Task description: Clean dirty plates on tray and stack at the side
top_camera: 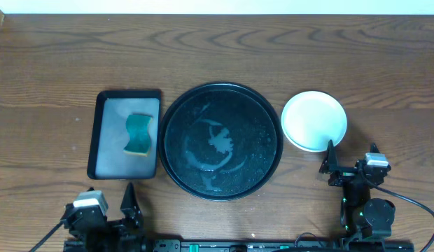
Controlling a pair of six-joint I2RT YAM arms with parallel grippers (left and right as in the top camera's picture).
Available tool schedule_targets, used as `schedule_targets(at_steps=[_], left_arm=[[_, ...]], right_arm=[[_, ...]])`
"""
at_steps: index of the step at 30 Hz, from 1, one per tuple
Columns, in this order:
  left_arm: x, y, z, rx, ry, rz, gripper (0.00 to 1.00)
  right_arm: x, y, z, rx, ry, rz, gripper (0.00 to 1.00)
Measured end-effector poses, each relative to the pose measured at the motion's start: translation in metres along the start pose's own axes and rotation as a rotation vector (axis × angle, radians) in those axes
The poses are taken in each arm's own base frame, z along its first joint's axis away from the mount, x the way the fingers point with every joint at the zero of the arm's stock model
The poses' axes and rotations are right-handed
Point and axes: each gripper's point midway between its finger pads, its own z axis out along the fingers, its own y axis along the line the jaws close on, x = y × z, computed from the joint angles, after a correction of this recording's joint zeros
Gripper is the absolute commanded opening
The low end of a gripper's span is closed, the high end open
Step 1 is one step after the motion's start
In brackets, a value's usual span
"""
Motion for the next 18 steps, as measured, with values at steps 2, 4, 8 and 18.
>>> schedule_targets(at_steps=[2, 4, 8, 18], left_arm=[[-0.009, -0.003, 0.002, 0.018, -0.038, 0.003, 0.80], [-0.024, -0.007, 0.004, 0.039, -0.101, -0.008, 0.80], [-0.056, -0.014, 0.005, 0.083, -0.243, -0.046, 0.80], [-0.115, -0.045, 0.009, 0.277, -0.596, -0.037, 0.80]], right_arm=[[0.000, 0.000, 0.000, 0.000, 0.000, 0.000, 0.99], [0.000, 0.000, 0.000, 0.000, 0.000, 0.000, 0.99], [0.000, 0.000, 0.000, 0.000, 0.000, 0.000, 0.99], [0.000, 0.000, 0.000, 0.000, 0.001, 0.000, 0.99]])
